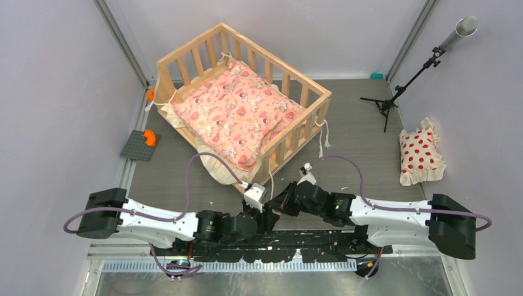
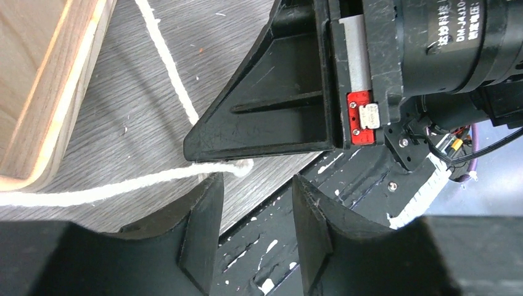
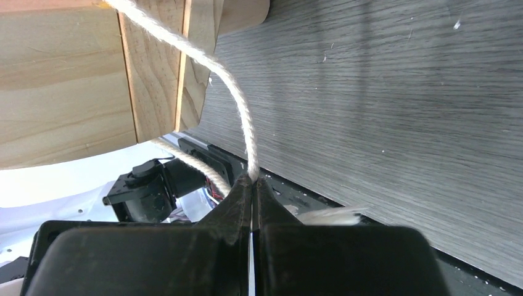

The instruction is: Set up the pet bed

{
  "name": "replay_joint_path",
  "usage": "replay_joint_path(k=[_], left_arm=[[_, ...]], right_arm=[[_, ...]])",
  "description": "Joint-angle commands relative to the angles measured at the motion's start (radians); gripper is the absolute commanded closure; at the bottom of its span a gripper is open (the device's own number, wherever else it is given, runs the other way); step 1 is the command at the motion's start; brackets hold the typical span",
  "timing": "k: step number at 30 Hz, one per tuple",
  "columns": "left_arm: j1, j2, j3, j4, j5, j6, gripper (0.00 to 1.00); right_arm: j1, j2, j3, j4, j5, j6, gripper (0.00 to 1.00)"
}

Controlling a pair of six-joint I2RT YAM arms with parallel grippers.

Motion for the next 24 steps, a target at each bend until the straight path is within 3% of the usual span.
replay_joint_path(k=[1,19,21,24], left_arm=[[0.004,-0.009,0.034,-0.049,-0.012,-0.007,0.52],[0.003,-0.051,0.026,-0.118,0.055,-0.033,0.50],[0.004,-0.061,0.026,-0.118,0.064,-0.032,0.40],[0.003,-0.077,0.022,-0.151,0.068,-0.035,0.38]], right_arm=[[0.000,-0.001,0.012,0.052,0.009,0.007,0.99],[-0.002,-0.013,-0.007,0.072,0.007,0.021,0.99],[-0.001,-0.012,-0.009,0.073,0.007,0.021,0.99],[-0.002,-0.010,-0.010,0.075,0.007,0.021,0.99]])
